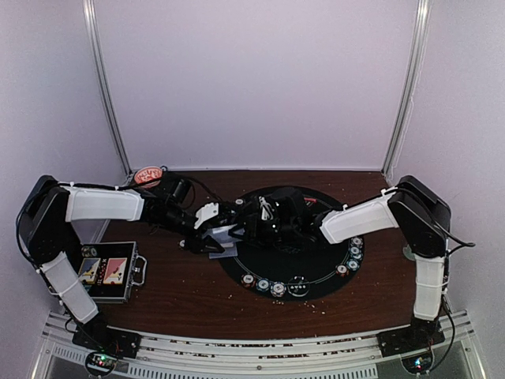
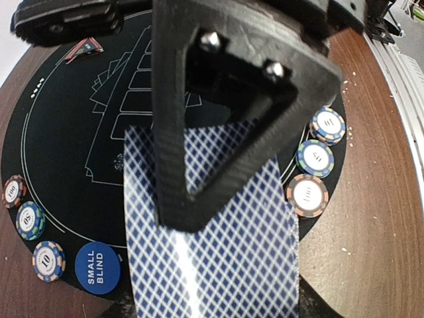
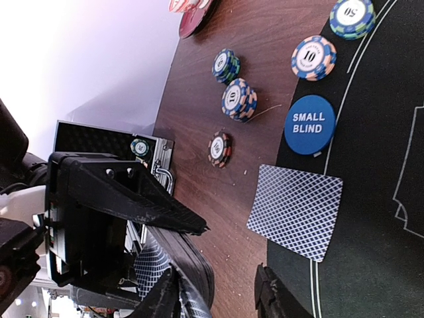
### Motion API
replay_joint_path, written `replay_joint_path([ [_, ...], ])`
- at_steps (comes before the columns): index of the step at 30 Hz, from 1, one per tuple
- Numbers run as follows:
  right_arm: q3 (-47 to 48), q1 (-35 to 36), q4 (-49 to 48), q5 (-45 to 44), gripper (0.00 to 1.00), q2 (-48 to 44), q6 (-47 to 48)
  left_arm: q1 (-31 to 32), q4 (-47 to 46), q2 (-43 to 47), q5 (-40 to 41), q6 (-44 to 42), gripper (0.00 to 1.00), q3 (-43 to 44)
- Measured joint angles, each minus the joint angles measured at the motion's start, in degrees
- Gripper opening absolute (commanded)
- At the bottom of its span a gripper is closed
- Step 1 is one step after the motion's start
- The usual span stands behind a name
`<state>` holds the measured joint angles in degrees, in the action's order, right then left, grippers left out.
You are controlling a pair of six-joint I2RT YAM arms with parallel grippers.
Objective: Distribute texas hold em gaming equipment
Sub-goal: Pick up the poker card from the face-down deck piles.
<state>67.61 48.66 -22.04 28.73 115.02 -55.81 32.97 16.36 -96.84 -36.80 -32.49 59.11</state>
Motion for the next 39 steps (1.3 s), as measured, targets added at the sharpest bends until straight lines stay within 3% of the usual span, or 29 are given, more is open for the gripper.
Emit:
replay_joint_path([
  [3,-0.6,-0.6,-0.3,0.3,0.33,-0.5,0.2,0.0,0.0,0.0,0.2,0.0,0.6,0.0],
  [8,-1.0,-0.5,-2.3,2.1,0.11,-0.5,-0.1,0.0,0.2,-0.2,0.2,0.0,0.6,0.0],
  [11,-1.3,-0.4,-3.4,3.0,0.06,-0.5,-0.6,-0.1,0.4,-0.2,0.1,0.0,0.6,0.0],
  [25,-7.0,-1.2,-3.4,2.7,0.0,-8.5,-0.8,-0.2,-0.6,-0.3,1.2,1.7,0.6,0.0],
  [39,-17.9,-10.7,3.1,-4.7,0.0,-23.9,2.9,-2.7,-5.3,-1.1,13.2,12.7,0.6,0.9],
])
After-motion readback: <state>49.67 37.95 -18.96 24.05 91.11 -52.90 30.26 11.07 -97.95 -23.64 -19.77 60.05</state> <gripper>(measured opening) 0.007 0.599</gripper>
